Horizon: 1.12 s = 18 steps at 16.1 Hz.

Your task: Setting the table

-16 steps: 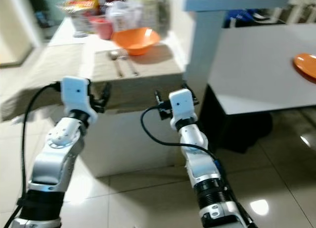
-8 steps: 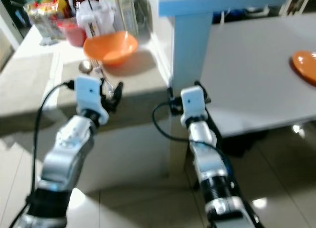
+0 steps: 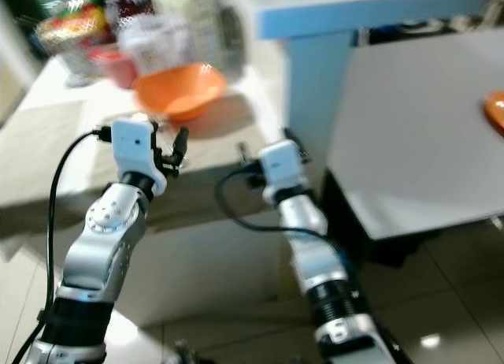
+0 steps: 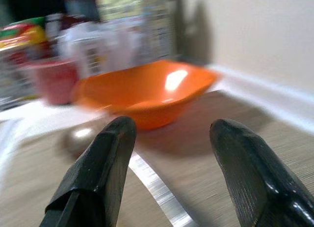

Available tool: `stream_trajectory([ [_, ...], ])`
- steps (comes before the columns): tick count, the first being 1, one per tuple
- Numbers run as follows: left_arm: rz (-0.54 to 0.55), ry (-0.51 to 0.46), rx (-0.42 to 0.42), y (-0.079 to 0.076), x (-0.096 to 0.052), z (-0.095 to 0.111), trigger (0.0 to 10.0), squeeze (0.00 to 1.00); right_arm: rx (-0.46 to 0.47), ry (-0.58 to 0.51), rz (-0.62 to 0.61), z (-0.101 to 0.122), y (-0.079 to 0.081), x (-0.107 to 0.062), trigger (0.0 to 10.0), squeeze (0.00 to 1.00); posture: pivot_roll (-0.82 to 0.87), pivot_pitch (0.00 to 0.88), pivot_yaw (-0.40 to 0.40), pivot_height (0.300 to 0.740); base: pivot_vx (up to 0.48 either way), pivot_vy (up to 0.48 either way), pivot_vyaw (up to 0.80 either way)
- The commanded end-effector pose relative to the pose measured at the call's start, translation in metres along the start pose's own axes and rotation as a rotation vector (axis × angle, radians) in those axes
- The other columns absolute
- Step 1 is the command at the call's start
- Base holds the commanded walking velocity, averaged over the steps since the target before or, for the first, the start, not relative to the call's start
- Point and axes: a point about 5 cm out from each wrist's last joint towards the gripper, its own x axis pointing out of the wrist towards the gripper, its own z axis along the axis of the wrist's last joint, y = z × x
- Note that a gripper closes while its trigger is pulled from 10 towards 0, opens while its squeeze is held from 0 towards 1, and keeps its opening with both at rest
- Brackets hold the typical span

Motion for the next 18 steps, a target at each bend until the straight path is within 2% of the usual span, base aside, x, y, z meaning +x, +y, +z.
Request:
stream_trajectory([
  [1,0.039,0.015,0.022,0.0086,-0.0001,-0.0019,10.0,0.00,0.025,-0.017,0.013,0.0052,0.0050,0.0005,10.0,0.00,-0.04,0.000,0.081,0.740,0.000,0.000,0.58],
  [4,0.039,0.017,0.025,0.0080,-0.0004,-0.0026,10.0,0.00,0.032,-0.009,0.011,0.0037,0.0047,0.0002,10.0,0.00,-0.04,0.000,0.081,0.740,0.000,0.000,0.57],
  [9,0.007,0.009,0.024,0.0029,0.0001,-0.0024,10.0,0.00,0.023,-0.009,-0.002,0.0055,-0.0001,0.0036,10.0,0.00,-0.04,0.000,0.073,0.740,0.000,0.000,0.00],
  [11,-0.004,-0.009,0.022,0.0024,0.0014,0.0011,10.0,0.00,0.006,-0.043,-0.005,0.0108,-0.0012,0.0054,10.0,0.00,-0.04,0.000,0.075,0.740,0.366,0.000,0.00],
  [18,-0.016,-0.025,0.028,0.0003,0.0021,0.0034,10.0,0.00,0.008,-0.047,0.002,0.0113,0.0003,0.0065,10.0,0.00,-0.04,0.000,0.078,0.740,0.478,0.000,0.00],
])
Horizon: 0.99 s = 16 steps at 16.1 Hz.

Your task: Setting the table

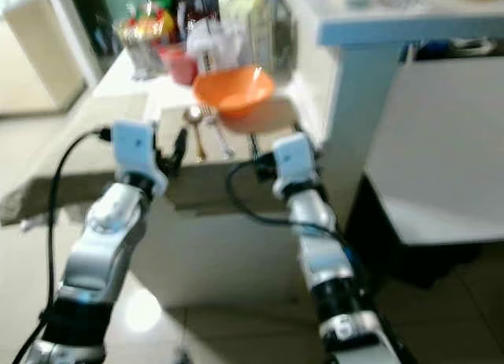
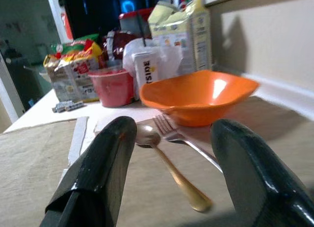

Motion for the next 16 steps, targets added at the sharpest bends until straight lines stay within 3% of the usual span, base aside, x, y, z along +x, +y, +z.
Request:
stream_trajectory([
  [1,0.028,0.014,0.009,0.010,-0.001,-0.003,10.0,0.00,0.010,-0.015,0.034,0.004,0.011,0.004,10.0,0.00,-0.04,0.000,0.078,0.740,0.480,0.000,0.00],
  [4,0.040,0.044,0.019,0.012,-0.001,-0.006,10.0,0.00,0.014,-0.009,0.042,0.002,0.013,0.002,10.0,0.00,-0.03,0.000,0.082,0.740,0.261,0.000,0.00],
  [9,0.054,0.087,0.027,0.020,0.003,-0.007,10.0,0.00,0.023,-0.007,0.045,0.002,0.014,0.000,10.0,0.00,-0.03,0.000,0.085,0.740,0.000,0.000,0.00],
  [11,0.001,0.107,0.046,0.030,0.014,0.001,10.0,0.00,0.021,-0.006,0.044,0.003,0.014,-0.007,10.0,0.00,-0.04,0.000,0.082,0.740,0.000,0.000,0.00],
  [12,-0.011,0.145,0.022,0.047,0.030,0.006,10.0,0.00,0.014,0.001,0.042,0.002,0.011,-0.016,10.0,0.00,-0.05,0.000,0.081,0.740,0.000,0.000,0.00],
  [14,-0.023,0.196,-0.032,0.062,0.052,0.010,10.0,0.00,0.002,0.008,0.046,0.001,0.008,-0.026,10.0,0.00,-0.08,0.000,0.095,0.740,0.000,0.000,0.00],
  [16,-0.041,0.219,-0.081,0.066,0.071,0.017,10.0,0.00,-0.021,-0.009,0.076,0.006,0.004,-0.038,10.0,0.00,-0.12,0.000,0.111,0.740,0.000,0.000,0.00],
])
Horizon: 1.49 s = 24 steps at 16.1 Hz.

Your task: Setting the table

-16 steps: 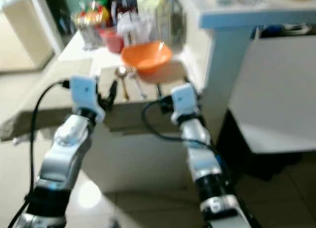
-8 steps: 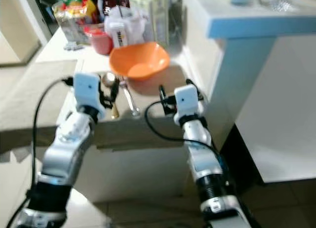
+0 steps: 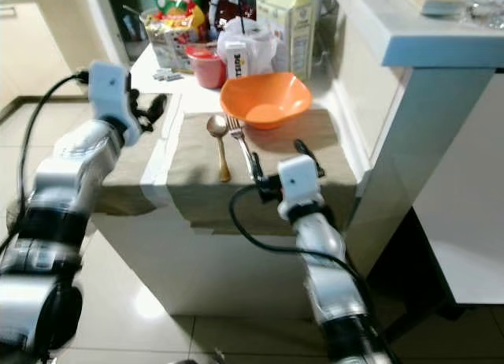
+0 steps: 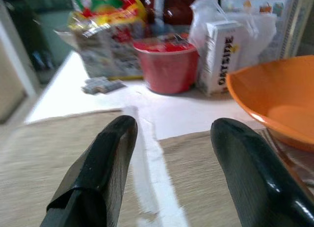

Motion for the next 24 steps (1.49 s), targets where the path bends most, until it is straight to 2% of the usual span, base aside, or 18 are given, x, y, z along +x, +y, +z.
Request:
stream_trajectory([
  [1,-0.031,0.031,-0.070,-0.002,0.008,0.001,10.0,0.00,-0.008,-0.025,0.039,0.009,-0.001,-0.006,10.0,0.00,-0.15,0.000,0.119,0.740,0.000,0.000,0.00],
  [3,-0.070,0.068,-0.173,-0.010,0.019,0.003,10.0,0.00,0.021,-0.045,0.095,0.018,-0.008,-0.019,10.0,0.00,-0.19,0.000,0.125,0.740,0.000,0.000,0.00],
  [5,-0.100,0.096,-0.275,-0.019,0.027,0.008,10.0,0.00,0.017,-0.084,0.088,0.035,-0.026,-0.029,10.0,0.00,-0.23,0.016,0.132,0.740,0.000,0.000,0.00],
  [7,-0.120,0.093,-0.315,-0.023,0.032,0.016,10.0,0.00,-0.022,-0.092,0.063,0.046,-0.037,-0.035,10.0,0.00,-0.26,0.039,0.140,0.740,0.000,0.000,0.00],
  [10,-0.108,0.124,-0.372,-0.024,0.036,0.017,10.0,0.00,-0.022,-0.077,0.062,0.053,-0.038,-0.046,10.0,0.00,-0.29,0.046,0.148,0.740,0.000,0.000,0.00],
  [15,-0.110,0.157,-0.421,-0.032,0.038,0.010,10.0,0.00,-0.013,-0.070,0.064,0.060,-0.037,-0.051,10.0,0.00,-0.31,0.056,0.148,0.740,0.000,0.000,0.00],
  [20,-0.089,0.174,-0.428,-0.032,0.039,0.005,10.0,0.00,-0.007,-0.050,0.063,0.063,-0.033,-0.056,10.0,0.00,-0.32,0.076,0.148,0.740,0.000,0.000,0.00],
  [23,-0.081,0.152,-0.413,-0.031,0.040,0.010,10.0,0.00,-0.008,-0.044,0.063,0.064,-0.032,-0.056,10.0,0.00,-0.32,0.087,0.147,0.740,0.000,0.000,0.00],
  [24,-0.089,0.140,-0.400,-0.032,0.040,0.012,0.0,0.00,-0.009,-0.042,0.065,0.064,-0.031,-0.056,10.0,0.00,-0.32,0.091,0.147,0.740,0.000,0.000,0.00],
])
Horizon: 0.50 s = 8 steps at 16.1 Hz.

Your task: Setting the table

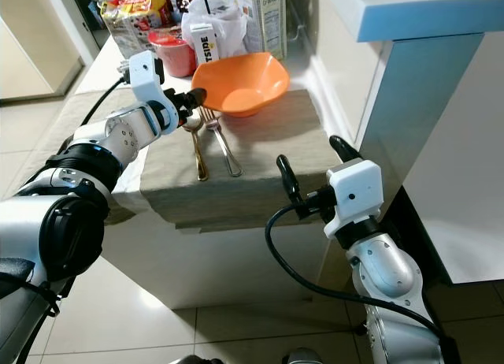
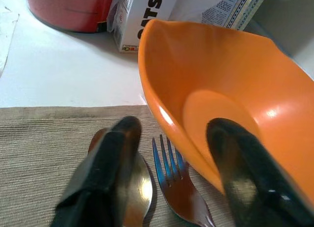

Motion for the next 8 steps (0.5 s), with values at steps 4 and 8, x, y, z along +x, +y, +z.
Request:
stream_trajectory([
  [4,-0.009,-0.006,-0.026,-0.0025,-0.0004,0.0087,0.0,0.00,0.011,0.001,0.013,0.0030,0.0053,0.0012,10.0,0.00,-0.32,0.093,0.146,0.740,0.000,0.000,0.00],
  [8,-0.048,-0.005,-0.056,-0.0094,0.0000,0.0145,0.0,0.00,0.018,0.012,0.018,0.0019,0.0075,0.0021,10.0,0.00,-0.31,0.104,0.143,0.740,0.000,0.000,0.00],
])
